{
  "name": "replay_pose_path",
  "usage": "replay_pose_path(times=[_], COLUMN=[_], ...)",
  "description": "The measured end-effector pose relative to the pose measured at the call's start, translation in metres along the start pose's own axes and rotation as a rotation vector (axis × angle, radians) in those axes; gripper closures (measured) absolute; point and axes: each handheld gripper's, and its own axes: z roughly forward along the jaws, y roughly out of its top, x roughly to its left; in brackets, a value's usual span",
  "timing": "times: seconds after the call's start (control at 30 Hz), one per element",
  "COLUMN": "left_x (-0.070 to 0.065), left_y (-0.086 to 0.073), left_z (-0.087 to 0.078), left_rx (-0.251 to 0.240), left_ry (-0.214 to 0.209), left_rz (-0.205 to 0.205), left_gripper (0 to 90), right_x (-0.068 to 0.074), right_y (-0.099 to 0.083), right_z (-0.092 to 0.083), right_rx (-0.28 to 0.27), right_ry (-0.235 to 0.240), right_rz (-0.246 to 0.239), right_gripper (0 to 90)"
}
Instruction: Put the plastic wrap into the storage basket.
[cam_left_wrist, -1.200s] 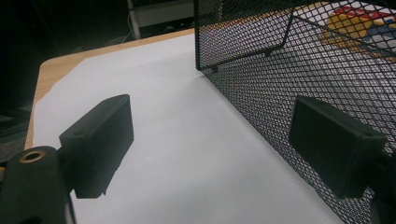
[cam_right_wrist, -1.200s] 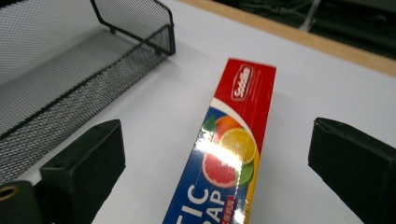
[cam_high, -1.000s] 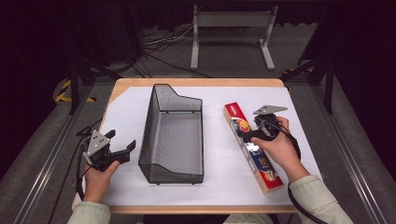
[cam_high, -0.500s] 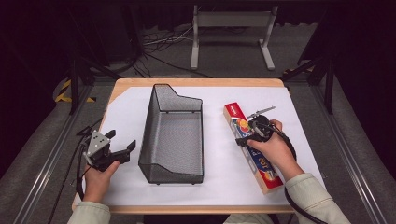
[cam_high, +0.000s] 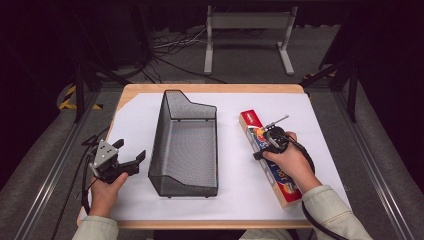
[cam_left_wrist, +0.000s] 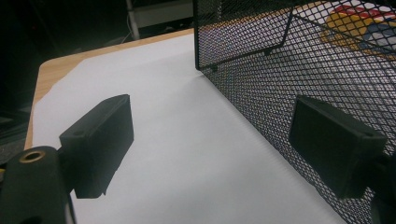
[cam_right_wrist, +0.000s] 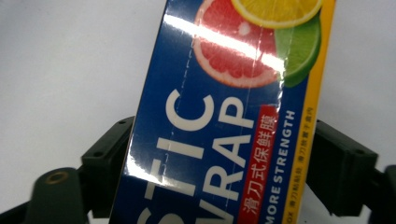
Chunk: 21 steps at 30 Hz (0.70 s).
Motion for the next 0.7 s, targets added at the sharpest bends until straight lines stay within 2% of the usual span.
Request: replay_pose_path(times=[0.13, 0.2, 0.33, 0.4, 0.43, 0.5, 0.57, 0.7], left_x=[0.000, 0.000, 0.000, 0.000, 0.000, 0.000, 0.001, 0.001], left_y=[0.000, 0.000, 0.000, 0.001, 0.001, 0.001, 0.001, 0.001], left_z=[0.000, 0.000, -0.001, -0.001, -0.001, -0.001, -0.001, 0.000], left_rx=[0.000, -0.003, -0.005, -0.005, -0.006, -0.007, -0.009, -0.007], left_ry=[0.000, 0.000, 0.000, 0.001, 0.001, 0.001, 0.001, 0.001], left_rz=[0.002, 0.003, 0.000, 0.001, 0.002, 0.002, 0.000, -0.001], left_gripper=[15.0, 15.0, 14.9, 15.0, 15.0, 15.0, 14.9, 15.0], right_x=[0.001, 0.001, 0.006, 0.006, 0.005, -0.001, -0.004, -0.007], right_y=[0.000, 0.000, 0.002, 0.003, 0.002, 0.001, 0.000, 0.001], right_z=[0.000, 0.000, -0.004, -0.005, -0.008, -0.010, -0.011, -0.019], right_rx=[0.031, 0.035, 0.046, 0.045, 0.036, 0.012, 0.002, -0.029], right_ry=[0.008, 0.006, -0.041, -0.049, -0.046, -0.009, -0.018, -0.017], right_rz=[0.029, 0.038, 0.065, 0.071, 0.081, 0.112, 0.131, 0.134], right_gripper=[29.0, 29.7, 36.8, 38.3, 39.7, 41.0, 41.1, 41.2])
